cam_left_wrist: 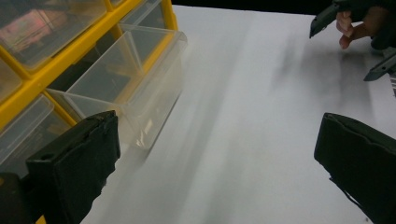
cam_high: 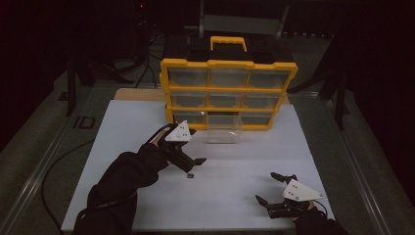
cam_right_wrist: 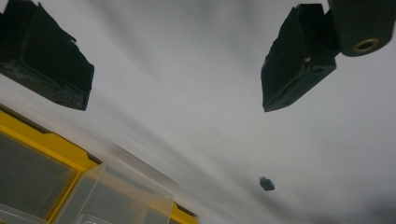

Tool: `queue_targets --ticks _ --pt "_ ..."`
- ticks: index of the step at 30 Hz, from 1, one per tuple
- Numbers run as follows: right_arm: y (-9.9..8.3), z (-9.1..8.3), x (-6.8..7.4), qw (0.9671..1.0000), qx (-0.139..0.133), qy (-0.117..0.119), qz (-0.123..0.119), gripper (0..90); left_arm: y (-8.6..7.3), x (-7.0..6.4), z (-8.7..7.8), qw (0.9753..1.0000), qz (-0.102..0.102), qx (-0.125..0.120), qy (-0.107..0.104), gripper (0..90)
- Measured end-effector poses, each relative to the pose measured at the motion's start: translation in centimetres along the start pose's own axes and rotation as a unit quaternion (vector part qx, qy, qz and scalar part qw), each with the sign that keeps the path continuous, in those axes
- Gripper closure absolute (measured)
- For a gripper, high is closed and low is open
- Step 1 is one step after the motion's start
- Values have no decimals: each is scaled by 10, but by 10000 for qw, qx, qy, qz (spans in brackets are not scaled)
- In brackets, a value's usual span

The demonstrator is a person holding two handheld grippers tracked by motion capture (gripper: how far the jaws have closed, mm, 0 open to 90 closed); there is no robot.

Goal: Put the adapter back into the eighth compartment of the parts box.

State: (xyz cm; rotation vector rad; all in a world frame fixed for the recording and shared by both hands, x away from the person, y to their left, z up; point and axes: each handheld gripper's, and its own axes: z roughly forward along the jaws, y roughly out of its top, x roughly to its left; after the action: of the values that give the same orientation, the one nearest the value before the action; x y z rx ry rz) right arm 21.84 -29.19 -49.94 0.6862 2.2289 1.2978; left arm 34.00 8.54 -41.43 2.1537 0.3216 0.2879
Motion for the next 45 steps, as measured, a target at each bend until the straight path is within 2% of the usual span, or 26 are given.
queue_targets --ticks 9,13,17,21,27,33,35,38,40,45 --pt "0 0 0 10000 5 3 -1 95 -19 -2 0 9998 -176 49 -102 2" --pt "0 1 0 10000 3 1 -5 94 -27 -3 1 9989 -427 27 -165 14" --pt "0 0 0 10000 8 -6 -3 94 -35 -6 3 9988 -438 62 -216 17" --pt "0 1 0 10000 7 0 -2 95 -43 -11 8 9980 -491 174 -359 16" --pt "0 0 0 10000 8 4 -6 94 -53 -15 16 9974 -518 284 -425 3" --pt "0 0 0 10000 8 7 1 94 -59 -18 20 9973 -392 428 -457 3" --pt "0 0 0 10000 7 10 4 95 -62 -18 21 9974 -343 485 -408 3" --pt "0 0 0 10000 8 9 0 94 -66 -18 23 9969 -380 514 -452 3" --pt "0 0 0 10000 9 8 1 95 -68 -19 23 9970 -333 529 -466 3" --pt "0 1 1 10000 6 14 35 95 -72 -18 25 9953 -420 628 -609 3"
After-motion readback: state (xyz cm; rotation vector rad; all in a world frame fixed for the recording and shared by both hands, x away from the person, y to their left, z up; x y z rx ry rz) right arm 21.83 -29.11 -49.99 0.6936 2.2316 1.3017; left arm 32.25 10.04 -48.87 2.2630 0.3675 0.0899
